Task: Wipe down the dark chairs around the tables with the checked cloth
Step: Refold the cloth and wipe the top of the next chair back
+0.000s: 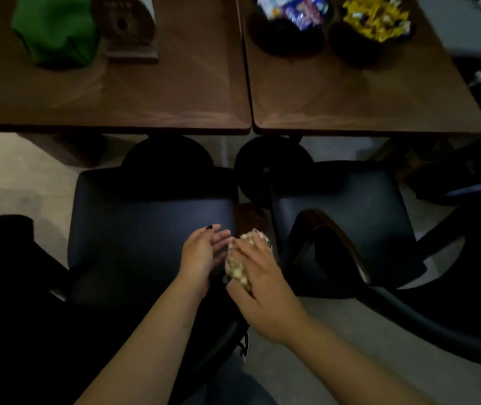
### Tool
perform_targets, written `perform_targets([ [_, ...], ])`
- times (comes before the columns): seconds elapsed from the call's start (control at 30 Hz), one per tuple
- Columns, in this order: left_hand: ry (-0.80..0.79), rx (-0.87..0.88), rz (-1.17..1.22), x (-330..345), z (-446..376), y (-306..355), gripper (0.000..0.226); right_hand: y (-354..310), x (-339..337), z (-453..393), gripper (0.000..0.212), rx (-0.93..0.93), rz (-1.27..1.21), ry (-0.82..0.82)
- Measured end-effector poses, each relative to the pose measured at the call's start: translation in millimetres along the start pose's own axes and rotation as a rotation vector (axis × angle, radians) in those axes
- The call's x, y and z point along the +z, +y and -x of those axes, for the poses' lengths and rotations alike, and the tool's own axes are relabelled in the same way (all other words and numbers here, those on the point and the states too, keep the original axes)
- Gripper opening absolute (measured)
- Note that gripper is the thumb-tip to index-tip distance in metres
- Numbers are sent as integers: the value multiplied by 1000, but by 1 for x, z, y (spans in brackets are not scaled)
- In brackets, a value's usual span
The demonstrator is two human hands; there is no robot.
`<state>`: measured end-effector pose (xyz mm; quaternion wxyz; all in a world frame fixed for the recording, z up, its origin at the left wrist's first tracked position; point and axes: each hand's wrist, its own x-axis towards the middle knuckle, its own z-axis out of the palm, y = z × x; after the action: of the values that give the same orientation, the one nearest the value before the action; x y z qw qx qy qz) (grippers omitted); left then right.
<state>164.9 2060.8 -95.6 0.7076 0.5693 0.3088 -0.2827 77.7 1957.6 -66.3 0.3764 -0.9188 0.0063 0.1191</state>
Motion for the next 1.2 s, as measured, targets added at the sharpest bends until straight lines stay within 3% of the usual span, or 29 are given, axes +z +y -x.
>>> perform_targets([
  [0.23,32,-104,15,-15,-48,-27,19,-6,-12,-47,64,-153,732,-384],
  [0.37,67,-121,133,-18,-65,-25,21,-20,-3,-112,41,-111,1020,-616],
  [0.43,85,-140,177,-19,-69,-25,25,-11,4,-138,37,-24,1097,-663],
  [0.53,100,-191,182,-21,-66,-26,26,-1,10,-136,60,102,1117,-591],
  [0.6,118,-219,191,-21,-64,-25,23,0,7,-109,67,61,1082,-500],
  [0.67,125,-245,205,-21,-65,-24,24,-4,3,-80,69,-104,1030,-408],
  [0.73,138,-281,238,-23,-66,-25,26,-11,-2,-75,70,-168,1058,-528],
  [0.83,165,-323,287,-28,-68,-25,27,-12,10,-107,48,-147,1223,-773],
  [0.9,171,-325,307,-30,-67,-25,27,-12,27,-129,48,-105,1347,-863],
  [0.97,168,-312,309,-31,-68,-25,26,-9,37,-142,51,-32,1411,-852],
  [1.07,116,-286,231,-26,-70,-27,26,11,20,-171,56,299,1124,-626],
  [1.13,30,-251,86,-18,-63,-27,27,32,4,-189,48,441,593,-426],
  [1.2,-77,-180,-79,-8,-58,-31,21,48,-9,-195,24,664,8,-259],
])
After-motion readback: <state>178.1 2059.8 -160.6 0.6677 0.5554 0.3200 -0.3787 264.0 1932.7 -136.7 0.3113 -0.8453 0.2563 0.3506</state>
